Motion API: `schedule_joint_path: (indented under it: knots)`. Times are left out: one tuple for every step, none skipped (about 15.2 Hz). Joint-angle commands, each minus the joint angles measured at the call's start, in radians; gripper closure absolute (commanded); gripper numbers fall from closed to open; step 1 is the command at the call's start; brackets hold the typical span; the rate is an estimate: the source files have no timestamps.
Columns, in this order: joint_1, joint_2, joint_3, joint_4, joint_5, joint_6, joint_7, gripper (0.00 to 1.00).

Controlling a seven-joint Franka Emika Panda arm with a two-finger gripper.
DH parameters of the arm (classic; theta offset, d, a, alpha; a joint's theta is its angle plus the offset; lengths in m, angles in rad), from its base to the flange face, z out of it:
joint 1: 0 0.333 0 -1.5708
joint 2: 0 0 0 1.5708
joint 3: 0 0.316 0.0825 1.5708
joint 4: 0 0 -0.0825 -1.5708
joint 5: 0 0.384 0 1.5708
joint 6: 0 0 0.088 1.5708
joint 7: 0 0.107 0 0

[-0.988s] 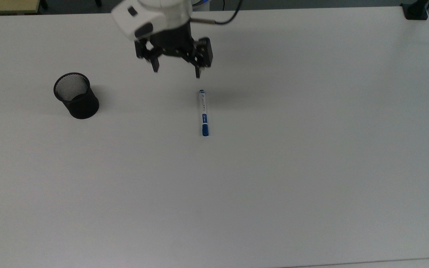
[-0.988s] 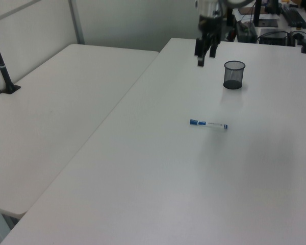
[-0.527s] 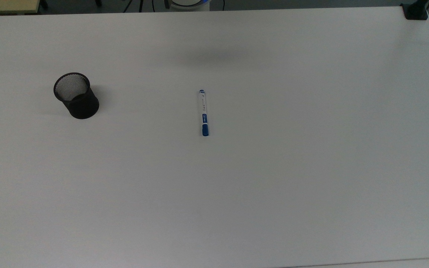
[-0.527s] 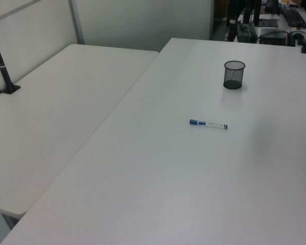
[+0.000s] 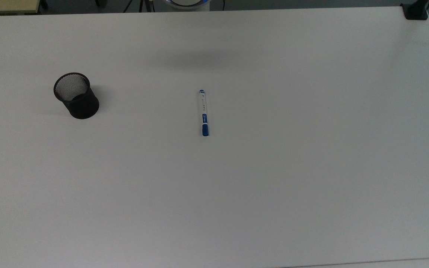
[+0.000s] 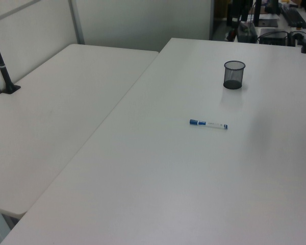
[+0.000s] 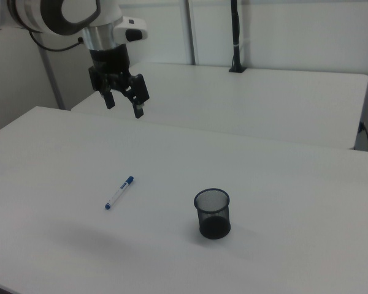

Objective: Remove the marker

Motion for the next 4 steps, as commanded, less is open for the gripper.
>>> schedule_joint_path:
  knots:
    - [-0.008, 0.015, 0.011, 0.003, -0.029, 0.023, -0.053, 0.00]
    - [-0.008, 0.015, 0.012, 0.005, -0.031, 0.023, -0.054, 0.00]
    - [-0.008, 0.017, 0.014, 0.005, -0.031, 0.023, -0.051, 0.00]
    - [-0.008, 0.017, 0.014, 0.005, -0.031, 0.023, -0.053, 0.00]
